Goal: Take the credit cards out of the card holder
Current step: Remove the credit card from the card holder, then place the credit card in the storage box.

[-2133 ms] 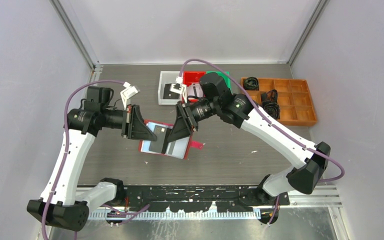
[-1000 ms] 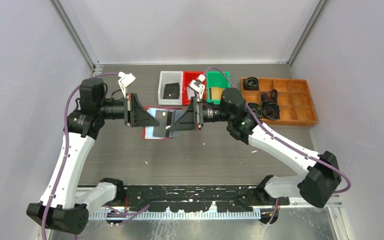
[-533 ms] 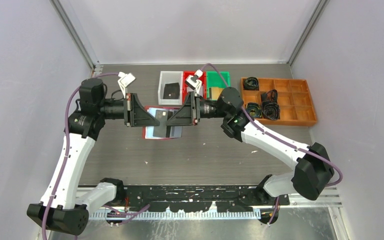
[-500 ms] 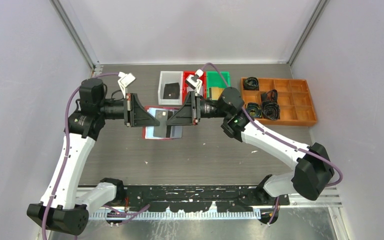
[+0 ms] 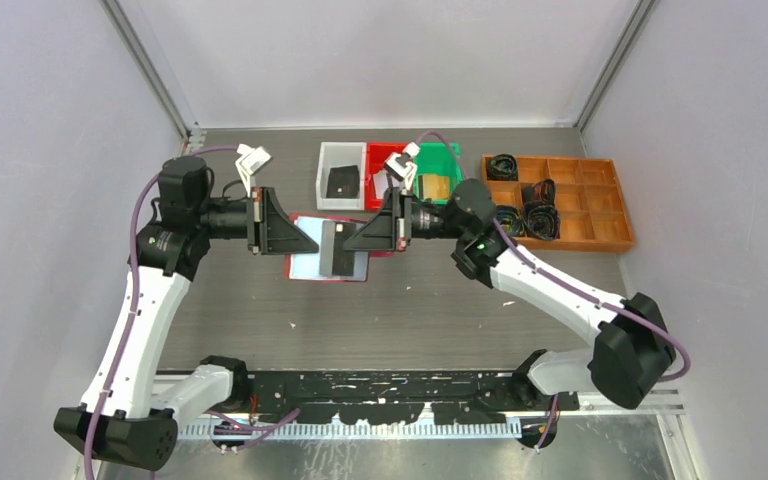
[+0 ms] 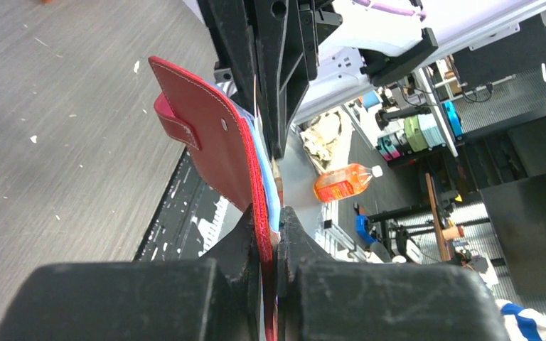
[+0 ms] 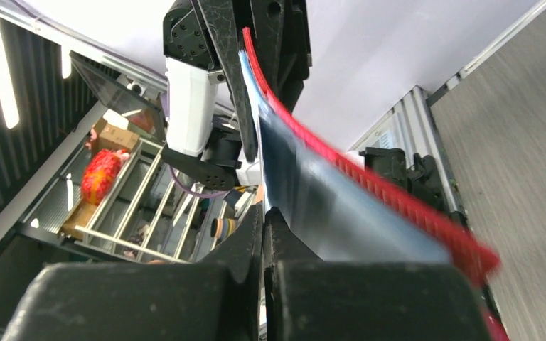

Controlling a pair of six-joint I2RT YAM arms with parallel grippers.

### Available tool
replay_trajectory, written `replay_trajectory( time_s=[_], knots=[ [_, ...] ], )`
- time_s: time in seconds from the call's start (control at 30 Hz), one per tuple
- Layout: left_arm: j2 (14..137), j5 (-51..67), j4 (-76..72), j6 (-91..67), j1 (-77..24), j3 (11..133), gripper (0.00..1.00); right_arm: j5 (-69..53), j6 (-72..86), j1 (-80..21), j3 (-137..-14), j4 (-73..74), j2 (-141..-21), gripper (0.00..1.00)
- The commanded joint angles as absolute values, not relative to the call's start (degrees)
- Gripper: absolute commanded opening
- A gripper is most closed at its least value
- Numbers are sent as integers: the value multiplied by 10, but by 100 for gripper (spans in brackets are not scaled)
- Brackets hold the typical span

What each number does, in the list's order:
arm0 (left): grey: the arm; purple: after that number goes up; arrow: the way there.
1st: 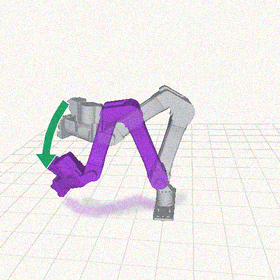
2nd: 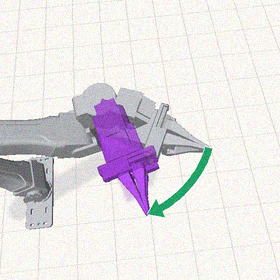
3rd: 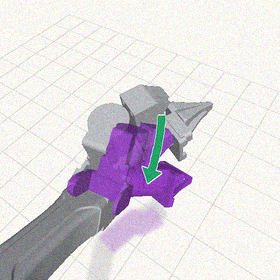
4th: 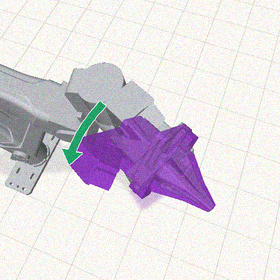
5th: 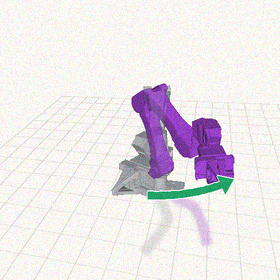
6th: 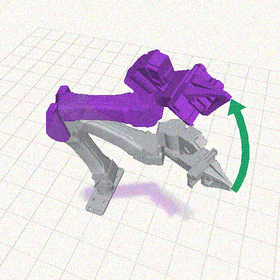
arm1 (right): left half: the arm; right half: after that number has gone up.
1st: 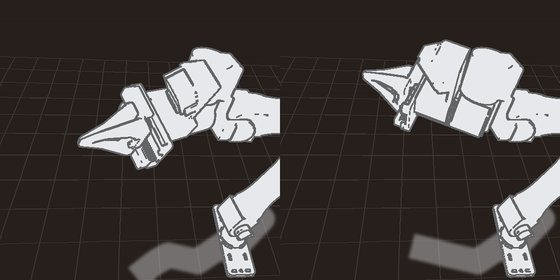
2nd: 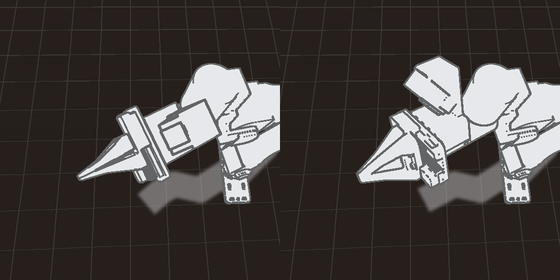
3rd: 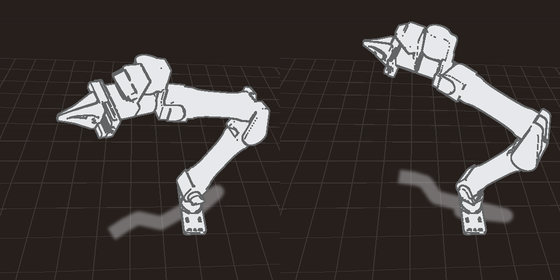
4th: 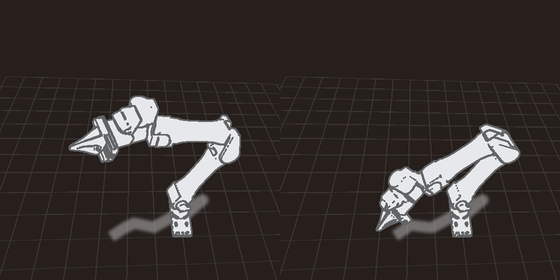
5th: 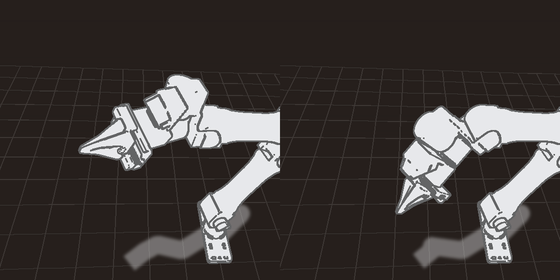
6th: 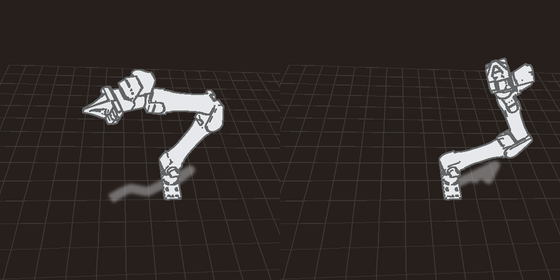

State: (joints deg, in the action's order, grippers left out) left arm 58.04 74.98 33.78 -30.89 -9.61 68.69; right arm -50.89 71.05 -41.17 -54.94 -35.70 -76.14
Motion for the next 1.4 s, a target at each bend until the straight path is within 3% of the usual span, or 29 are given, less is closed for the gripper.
replay_trajectory(
  time_s=[0.0, 0.1, 0.23, 0.43, 0.8, 0.97, 1.17, 1.2, 1.27, 1.37],
  knots=[
    [574, 764, 365, -267, -83, 723, 0, -515, 684, -355, -529, -342, -696, 1],
    [574, 757, 403, -231, -69, 730, 0, -520, 653, -312, -530, -294, -667, 1],
    [583, 679, 541, -85, -58, 769, 0, -484, 532, -262, -613, -115, -690, 1],
    [574, 628, 634, 19, -58, 811, 0, -448, 448, -232, -808, 5, -891, 1],
    [536, 644, 639, 26, -59, 818, 0, -403, 395, -233, -1241, 152, -1319, 1],
    [532, 651, 650, 25, -58, 830, 0, -392, 406, -234, -1368, 165, -1438, 1],
    [536, 658, 666, 28, -58, 841, 0, -377, 427, -236, -1431, 138, -1510, 1],
    [537, 659, 668, 30, -59, 841, 0, -376, 426, -236, -1432, 133, -1514, 3],
    [540, 656, 675, 34, -59, 845, 0, -373, 426, -236, -1424, 122, -1514, 24],
    [544, 645, 688, 42, -59, 855, 0, -371, 425, -236, -1406, 109, -1502, 41]
  ],
)
